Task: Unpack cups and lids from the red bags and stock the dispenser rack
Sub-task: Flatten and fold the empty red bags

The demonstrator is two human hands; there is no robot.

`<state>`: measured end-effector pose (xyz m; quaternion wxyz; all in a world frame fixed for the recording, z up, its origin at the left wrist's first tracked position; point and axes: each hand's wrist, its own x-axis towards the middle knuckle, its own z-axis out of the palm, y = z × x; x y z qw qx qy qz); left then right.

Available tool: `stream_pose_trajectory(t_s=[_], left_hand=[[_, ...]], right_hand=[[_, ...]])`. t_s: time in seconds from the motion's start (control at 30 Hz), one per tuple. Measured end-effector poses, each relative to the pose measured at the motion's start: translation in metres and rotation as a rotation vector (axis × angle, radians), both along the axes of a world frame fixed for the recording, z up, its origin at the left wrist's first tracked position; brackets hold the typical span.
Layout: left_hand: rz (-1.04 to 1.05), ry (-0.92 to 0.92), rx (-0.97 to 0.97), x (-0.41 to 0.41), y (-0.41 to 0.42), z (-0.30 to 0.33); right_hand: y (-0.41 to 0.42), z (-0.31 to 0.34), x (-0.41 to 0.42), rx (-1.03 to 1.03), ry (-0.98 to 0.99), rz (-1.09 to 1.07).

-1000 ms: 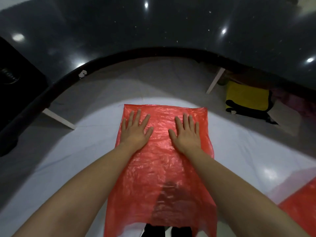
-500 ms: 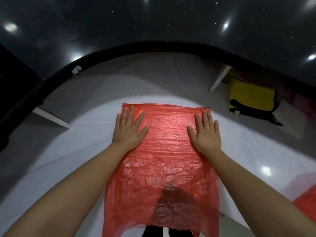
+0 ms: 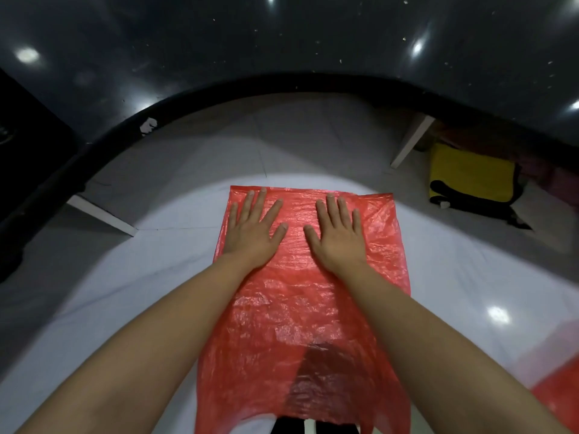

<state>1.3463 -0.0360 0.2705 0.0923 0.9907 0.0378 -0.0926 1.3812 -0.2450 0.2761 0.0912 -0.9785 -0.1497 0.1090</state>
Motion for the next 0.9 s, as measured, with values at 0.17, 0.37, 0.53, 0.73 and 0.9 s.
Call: stream_pose_trajectory(t_s=[0.17, 0.37, 0.53, 0.73, 0.9], left_hand=[[0.031, -0.049, 0.01, -0.001, 0.014, -0.007], [0.071, -0.034, 0.013, -0.007, 0.032, -0.004], [0.084, 0.01, -0.005, -0.02, 0.009, 0.019], [0.012, 0.005, -0.093, -0.1, -0.054, 0.021], [-0.034, 0.005, -0.01, -0.141, -0.044, 0.005]], right_hand=[[-0.044, -0.006, 0.008, -0.006, -0.066, -0.084], [-0.082, -0.004, 0.01, -0.036, -0.055, -0.163], [-0.066, 0.02, -0.005, -0.005, -0.053, -0.133], [-0.013, 0.023, -0.101, 0.092, 0.014, 0.041], [-0.047, 0.002, -0.128, -0.023, 0.052, 0.038]])
